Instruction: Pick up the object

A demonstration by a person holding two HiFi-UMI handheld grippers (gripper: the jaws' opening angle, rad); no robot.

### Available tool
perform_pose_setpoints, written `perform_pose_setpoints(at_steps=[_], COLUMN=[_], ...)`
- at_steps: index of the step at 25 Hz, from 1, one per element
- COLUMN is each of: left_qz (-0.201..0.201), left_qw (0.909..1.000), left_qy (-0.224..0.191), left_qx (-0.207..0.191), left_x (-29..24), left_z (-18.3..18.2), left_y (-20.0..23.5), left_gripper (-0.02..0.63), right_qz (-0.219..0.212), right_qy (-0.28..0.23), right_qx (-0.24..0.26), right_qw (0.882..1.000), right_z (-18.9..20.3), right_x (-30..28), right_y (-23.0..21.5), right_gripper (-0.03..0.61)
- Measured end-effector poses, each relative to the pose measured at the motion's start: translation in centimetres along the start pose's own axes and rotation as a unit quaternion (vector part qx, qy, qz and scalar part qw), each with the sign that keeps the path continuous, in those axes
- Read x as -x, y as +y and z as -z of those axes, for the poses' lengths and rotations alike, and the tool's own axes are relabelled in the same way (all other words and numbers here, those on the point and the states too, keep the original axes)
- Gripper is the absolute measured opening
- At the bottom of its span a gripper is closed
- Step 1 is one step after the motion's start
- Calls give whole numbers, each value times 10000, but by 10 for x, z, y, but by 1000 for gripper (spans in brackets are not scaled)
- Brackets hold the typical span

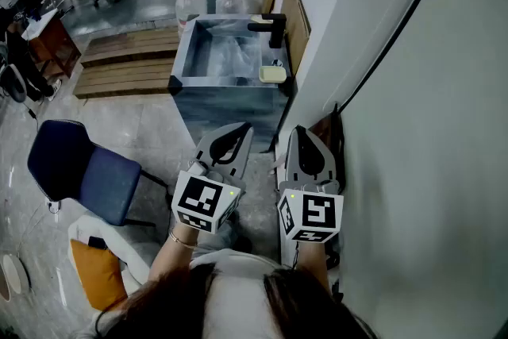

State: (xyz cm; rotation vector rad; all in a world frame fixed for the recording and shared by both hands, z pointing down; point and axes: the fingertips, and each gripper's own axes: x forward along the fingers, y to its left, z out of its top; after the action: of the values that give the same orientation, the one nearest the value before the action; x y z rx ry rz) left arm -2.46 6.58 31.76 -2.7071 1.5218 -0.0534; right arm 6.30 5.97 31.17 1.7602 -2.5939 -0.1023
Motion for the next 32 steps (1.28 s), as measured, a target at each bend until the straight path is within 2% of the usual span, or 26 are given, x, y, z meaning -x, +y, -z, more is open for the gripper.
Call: perform_pose_setpoints(at_steps=[9, 15, 21, 26, 32], left_qz=[89, 209, 332, 489, 614], left_qw=[10000, 9998, 9994, 9987, 9978], left_qy=[7, 1, -60, -51, 13], left_qx=[34, 64, 73, 125, 228], left_x=[-25, -42, -52, -60, -67], left_z=[5, 10, 9, 11, 14], left_y=[40, 67, 92, 102, 107], left_gripper=[8, 8, 8, 8, 8], right_qz=[62, 122, 156, 199, 315], right_qy=[43, 34, 30, 16, 180], right_qx=[-42, 140, -38, -180, -124], right_qw=[10000, 9998, 9999, 9996, 9993], right_z=[4, 5, 5, 1, 8], right_x=[-45, -80, -104, -116, -126], right_y=[0, 5, 11, 13, 12], right_gripper=[25, 25, 25, 25, 26])
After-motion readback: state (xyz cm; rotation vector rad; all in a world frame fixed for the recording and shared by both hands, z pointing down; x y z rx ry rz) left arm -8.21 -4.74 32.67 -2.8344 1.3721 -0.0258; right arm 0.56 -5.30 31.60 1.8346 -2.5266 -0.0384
